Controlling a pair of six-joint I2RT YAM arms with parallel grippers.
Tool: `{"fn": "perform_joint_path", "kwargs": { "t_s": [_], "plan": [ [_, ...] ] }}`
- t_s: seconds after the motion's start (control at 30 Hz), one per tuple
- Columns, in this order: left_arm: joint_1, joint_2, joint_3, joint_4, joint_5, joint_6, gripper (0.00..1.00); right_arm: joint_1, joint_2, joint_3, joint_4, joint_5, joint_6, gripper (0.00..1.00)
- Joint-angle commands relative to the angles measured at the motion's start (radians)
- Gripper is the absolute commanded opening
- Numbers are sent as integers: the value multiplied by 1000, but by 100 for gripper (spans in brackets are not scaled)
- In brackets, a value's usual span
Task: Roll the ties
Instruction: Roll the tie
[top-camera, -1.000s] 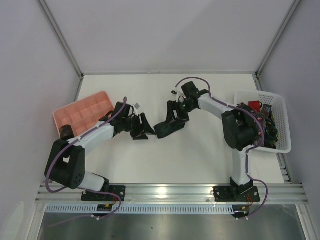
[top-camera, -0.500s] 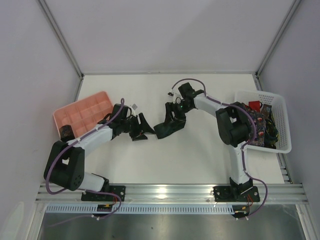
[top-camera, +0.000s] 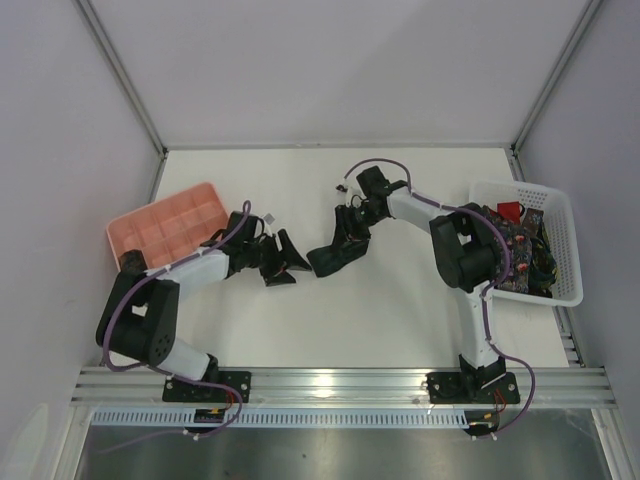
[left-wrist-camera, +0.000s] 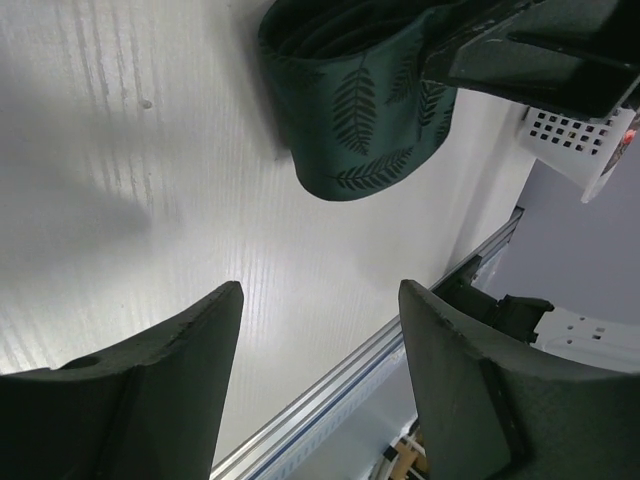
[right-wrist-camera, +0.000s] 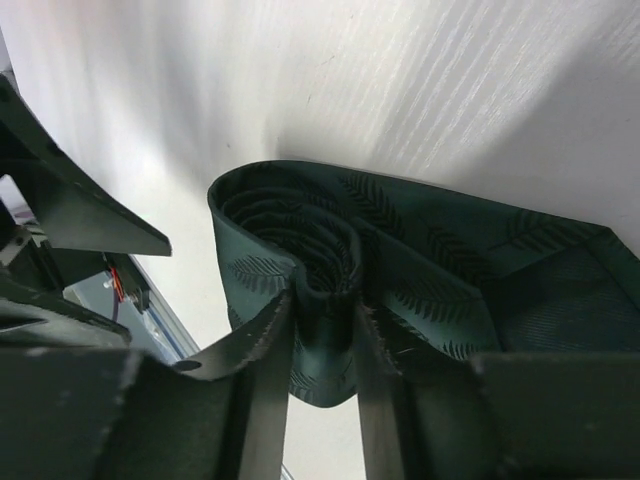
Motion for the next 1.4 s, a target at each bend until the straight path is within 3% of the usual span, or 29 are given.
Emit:
{"fn": "perform_joint_path", "kwargs": {
  "t_s": [0.0, 0.33, 1.07, 1.23, 1.37],
  "plan": [
    [8, 45, 16, 78, 40, -47, 69, -8, 14, 31, 36, 10, 14, 32],
    [6, 169, 90, 135, 48, -88, 69, -34, 46, 41, 71, 50, 20, 16],
    [-66, 401, 254, 253, -6, -384, 77, -112, 131, 54, 102, 10, 17, 10],
    [-78, 445, 306, 163, -26, -436, 78, -128, 143, 62, 108, -8, 23, 10],
    [-81, 476, 328, 184, -24, -492, 78, -128, 151, 64, 113, -13, 26, 9]
  ]
}}
